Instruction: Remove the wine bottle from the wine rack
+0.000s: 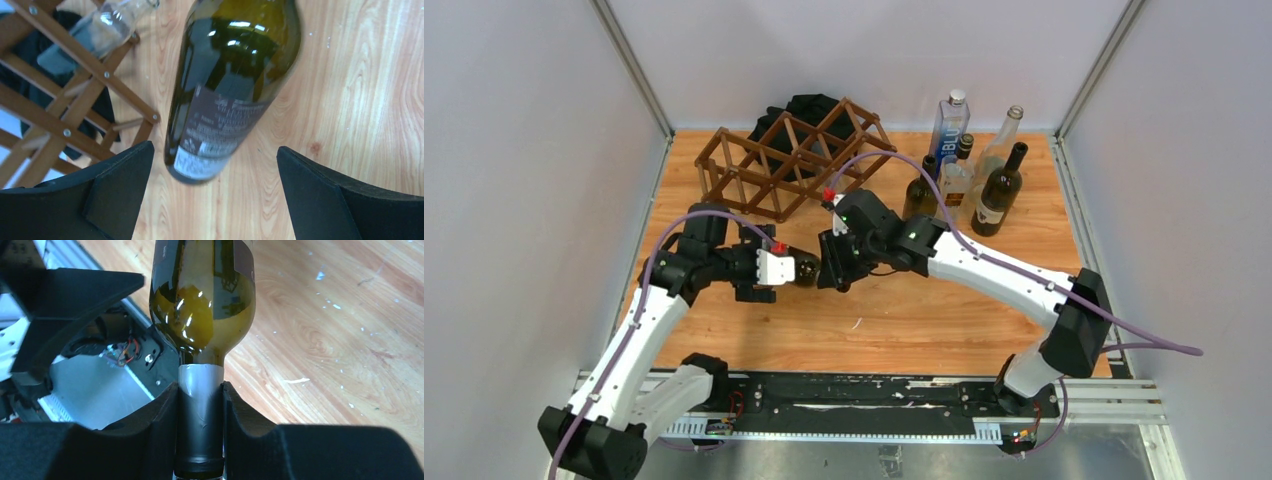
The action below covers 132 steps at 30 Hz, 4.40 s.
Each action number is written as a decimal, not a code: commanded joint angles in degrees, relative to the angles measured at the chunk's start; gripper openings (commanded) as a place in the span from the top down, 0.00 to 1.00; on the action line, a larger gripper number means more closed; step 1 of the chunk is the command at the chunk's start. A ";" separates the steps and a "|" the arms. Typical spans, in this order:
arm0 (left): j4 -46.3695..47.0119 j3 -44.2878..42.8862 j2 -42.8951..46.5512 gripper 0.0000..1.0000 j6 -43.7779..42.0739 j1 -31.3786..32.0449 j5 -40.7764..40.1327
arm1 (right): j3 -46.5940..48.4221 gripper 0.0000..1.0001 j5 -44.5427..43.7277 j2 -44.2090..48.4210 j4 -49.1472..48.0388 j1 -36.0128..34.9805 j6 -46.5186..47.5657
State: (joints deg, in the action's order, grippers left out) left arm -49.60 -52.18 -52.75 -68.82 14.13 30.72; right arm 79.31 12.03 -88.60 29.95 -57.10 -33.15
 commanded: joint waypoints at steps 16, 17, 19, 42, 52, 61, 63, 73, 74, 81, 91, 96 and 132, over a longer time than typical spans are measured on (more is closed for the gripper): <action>-0.76 4.41 2.62 0.01 -0.74 7.81 1.80 | 3.78 1.00 20.96 7.77 -1.05 0.24 8.05; -0.76 4.23 2.39 0.02 -0.50 7.90 2.00 | 4.08 1.00 21.08 7.48 -1.02 0.15 8.28; -0.78 3.83 1.97 0.10 0.12 7.94 2.21 | 4.45 1.00 20.77 6.84 -0.48 0.14 8.60; 17.58 -0.48 3.63 1.00 44.63 7.93 10.23 | -4.39 0.23 -12.02 19.63 -15.74 0.15 1.50; 18.21 0.50 4.99 1.00 46.23 7.93 11.61 | 0.71 0.38 -12.02 11.73 -21.11 0.15 -0.99; 18.15 3.21 6.15 0.38 49.61 7.93 8.65 | 2.26 1.00 -14.87 9.68 -18.14 0.07 -0.60; 16.76 2.71 5.49 0.01 49.51 7.93 5.98 | 2.14 1.00 -16.75 10.64 -15.86 0.14 1.63; -0.67 -9.38 -5.33 0.00 44.53 7.48 -2.60 | -1.65 1.00 -27.74 19.56 2.03 8.57 12.34; -1.35 -10.56 -6.34 0.00 44.69 7.16 -3.42 | -2.93 1.00 -28.66 20.66 2.84 10.06 13.17; -2.60 -16.62 -11.45 0.00 46.64 4.34 -6.25 | -6.27 1.00 -31.42 23.46 4.20 22.52 18.21; -2.44 -18.18 -13.66 0.00 45.68 3.80 -10.49 | -1.83 1.00 -36.48 14.88 2.58 30.72 22.45; -1.80 -18.52 -13.39 0.00 46.76 3.80 -11.55 | -0.09 1.00 -37.48 11.52 0.58 31.86 23.28; 3.62 -23.33 -16.16 0.00 47.39 -5.82 -11.58 | 12.63 0.22 -36.62 16.77 1.27 22.47 20.47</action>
State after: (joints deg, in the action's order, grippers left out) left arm -47.16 -73.80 -67.75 -22.41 10.66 16.84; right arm 89.47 -24.99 -70.57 31.29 -27.73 -13.76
